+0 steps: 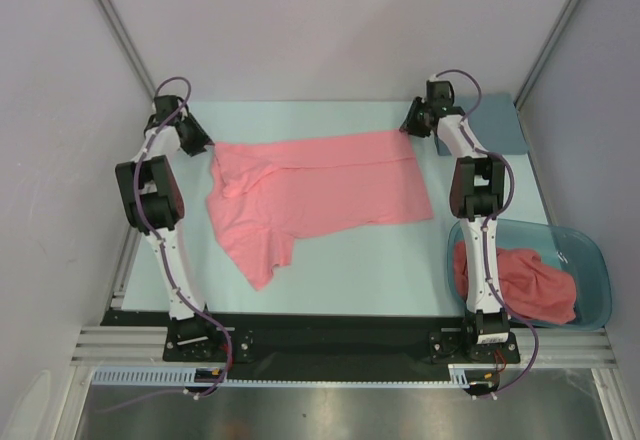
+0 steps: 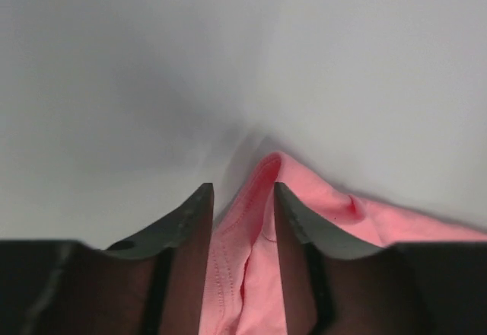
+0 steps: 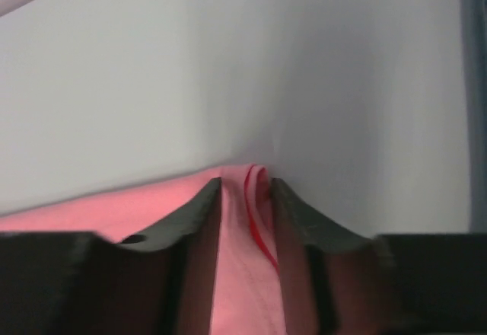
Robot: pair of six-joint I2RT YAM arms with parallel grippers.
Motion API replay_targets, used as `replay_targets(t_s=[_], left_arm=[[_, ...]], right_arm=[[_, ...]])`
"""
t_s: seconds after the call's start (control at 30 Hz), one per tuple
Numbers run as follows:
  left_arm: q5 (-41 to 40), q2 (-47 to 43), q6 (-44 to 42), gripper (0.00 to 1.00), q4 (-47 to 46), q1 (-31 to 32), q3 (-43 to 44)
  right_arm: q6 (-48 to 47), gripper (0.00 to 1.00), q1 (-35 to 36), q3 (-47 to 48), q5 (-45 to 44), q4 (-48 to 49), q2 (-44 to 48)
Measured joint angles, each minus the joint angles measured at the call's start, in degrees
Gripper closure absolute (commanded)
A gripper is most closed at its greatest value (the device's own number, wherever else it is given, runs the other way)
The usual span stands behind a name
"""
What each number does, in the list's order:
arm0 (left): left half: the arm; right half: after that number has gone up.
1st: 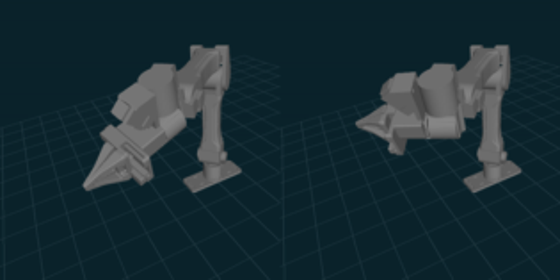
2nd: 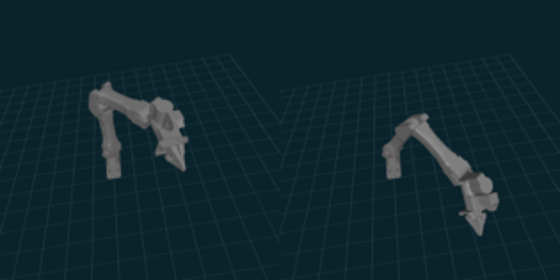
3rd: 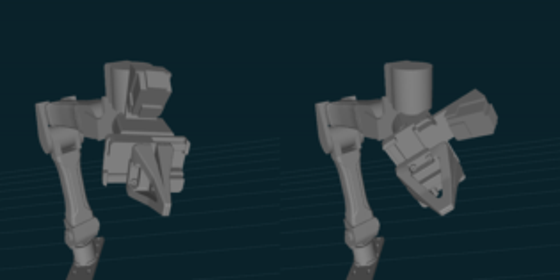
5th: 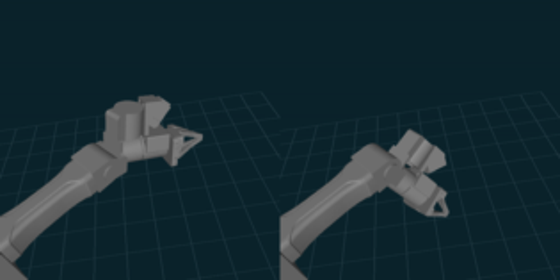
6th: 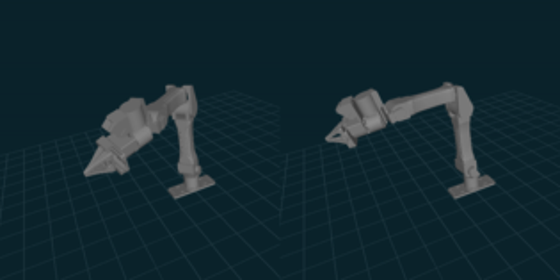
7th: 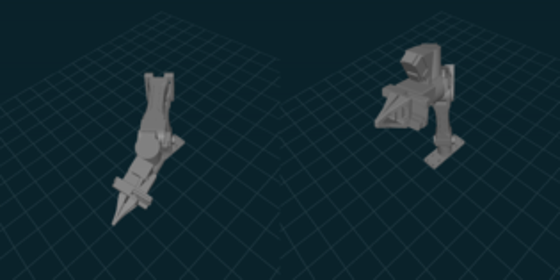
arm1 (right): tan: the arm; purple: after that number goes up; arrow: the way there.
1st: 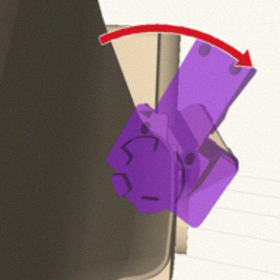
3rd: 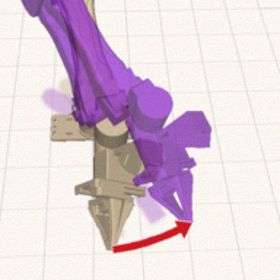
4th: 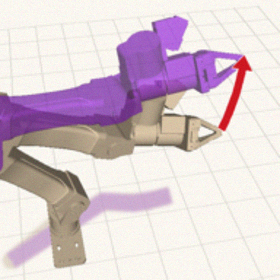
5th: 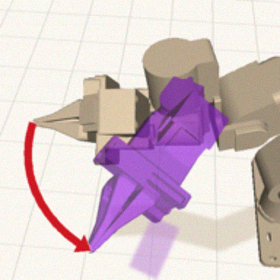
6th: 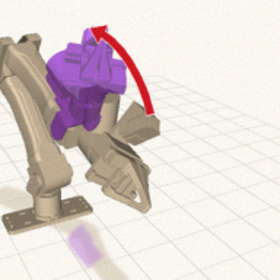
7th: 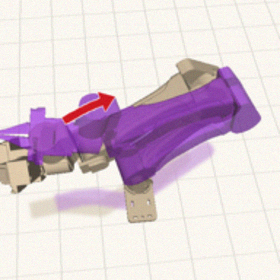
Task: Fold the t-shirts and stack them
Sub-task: Fold the tshirt
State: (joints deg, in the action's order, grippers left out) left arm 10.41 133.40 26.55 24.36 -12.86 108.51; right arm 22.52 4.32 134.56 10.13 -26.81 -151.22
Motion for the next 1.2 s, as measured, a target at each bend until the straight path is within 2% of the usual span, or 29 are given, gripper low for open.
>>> replay_targets(t_s=[0.03, 0.07, 0.1, 0.17, 0.27, 0.5, 0.57, 0.67, 0.9, 1.03, 1.2], left_arm=[[-0.46, -0.13, 0.09, 0.47, 0.28, -0.04, 0.00], [-1.09, -0.31, -0.02, 0.42, 0.46, -0.09, 0.00], [-1.55, -0.63, -0.13, 0.40, 0.61, -0.13, 0.00], [-3.21, -1.88, -0.20, 0.39, 1.46, -0.13, -0.07], [-6.14, -7.15, -0.74, 0.39, 2.10, 0.17, -2.67], [-11.82, -28.11, -3.32, 0.50, 0.96, 4.37, -17.73], [-12.96, -33.14, -4.79, 0.60, 0.59, 7.89, -21.64], [-13.77, -37.59, -6.99, 0.64, 0.11, 13.97, -27.54], [-15.91, -40.24, -8.72, 0.59, 1.33, 24.28, -40.33], [-17.81, -38.95, -8.72, 0.54, 1.64, 25.11, -41.16], [-19.30, -34.03, -9.53, 0.52, 1.01, 24.96, -40.94]], right_arm=[[-0.07, 0.49, -0.04, 0.42, 0.07, 0.20, -0.07], [0.15, 0.44, -0.04, 0.70, -0.09, 0.11, -0.09], [0.13, 0.41, -0.13, 1.11, -0.17, -0.02, -0.09], [0.02, 0.31, -0.22, 1.92, -0.48, -0.98, -0.07], [-0.87, 0.25, -0.33, 2.40, -2.49, -3.41, 0.52], [-3.30, 0.26, 0.02, 0.90, -7.67, -12.74, 7.96], [-3.28, 0.28, 0.33, -1.46, -8.24, -14.25, 12.41], [-2.84, 0.33, 1.49, -8.63, -7.67, -14.05, 20.74], [1.25, 0.36, 8.94, -29.55, -1.07, -10.34, 38.80], [3.15, 0.37, 15.37, -39.95, 1.55, -10.21, 45.35], [3.43, 0.37, 20.48, -43.80, 3.30, -11.56, 49.42]])
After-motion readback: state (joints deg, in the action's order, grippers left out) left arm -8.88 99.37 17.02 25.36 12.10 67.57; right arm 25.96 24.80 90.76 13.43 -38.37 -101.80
